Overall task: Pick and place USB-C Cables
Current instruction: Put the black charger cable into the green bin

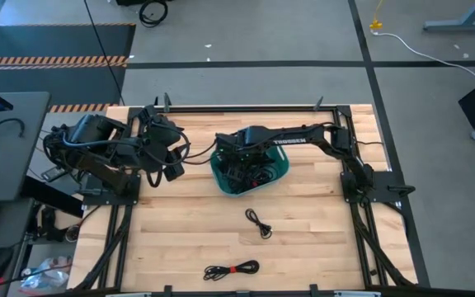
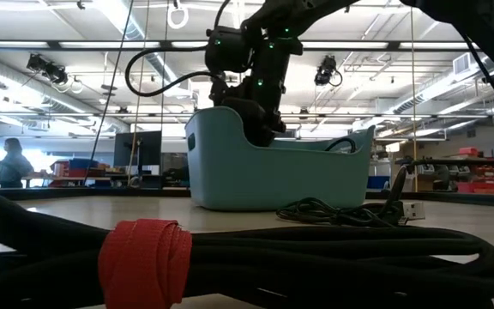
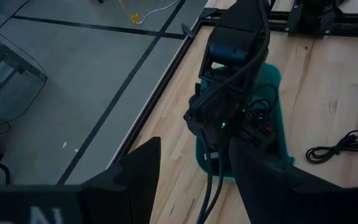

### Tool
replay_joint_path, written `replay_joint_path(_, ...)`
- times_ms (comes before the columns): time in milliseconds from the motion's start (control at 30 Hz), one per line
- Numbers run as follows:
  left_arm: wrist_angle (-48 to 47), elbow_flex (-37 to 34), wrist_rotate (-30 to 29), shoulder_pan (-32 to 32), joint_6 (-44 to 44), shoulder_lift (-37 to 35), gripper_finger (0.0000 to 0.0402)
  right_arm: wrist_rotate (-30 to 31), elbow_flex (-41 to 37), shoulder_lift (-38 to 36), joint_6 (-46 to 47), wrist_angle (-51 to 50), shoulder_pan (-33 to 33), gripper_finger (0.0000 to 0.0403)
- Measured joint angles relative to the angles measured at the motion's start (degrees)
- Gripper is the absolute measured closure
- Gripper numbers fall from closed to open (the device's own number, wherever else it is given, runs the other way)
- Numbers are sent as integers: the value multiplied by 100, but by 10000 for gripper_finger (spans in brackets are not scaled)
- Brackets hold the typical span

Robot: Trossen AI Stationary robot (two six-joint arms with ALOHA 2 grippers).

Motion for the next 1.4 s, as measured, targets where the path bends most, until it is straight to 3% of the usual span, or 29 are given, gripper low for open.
replay_joint_path(267, 0, 0, 0, 1, -2, 0, 203, -103, 0, 0, -179, 64, 4, 287)
replay_joint_path(400, 0, 0, 0, 2, -2, 0, 203, -141, -2, -12, -179, 156, 9, 261)
replay_joint_path(633, -2, 0, 2, 2, -2, 0, 202, -358, 270, -173, -181, 94, 11, 256)
replay_joint_path(900, -2, 0, 2, 0, 7, 0, 202, -326, 1732, -175, -450, -690, 9, 255)
replay_joint_path(1167, -2, 0, 4, 0, 0, 0, 202, 289, 3125, -189, -706, -1736, 10, 256)
replay_joint_path(1400, -44, 2, 218, 2, -109, 222, 202, 694, 2905, -1139, -447, -2180, -81, 257)
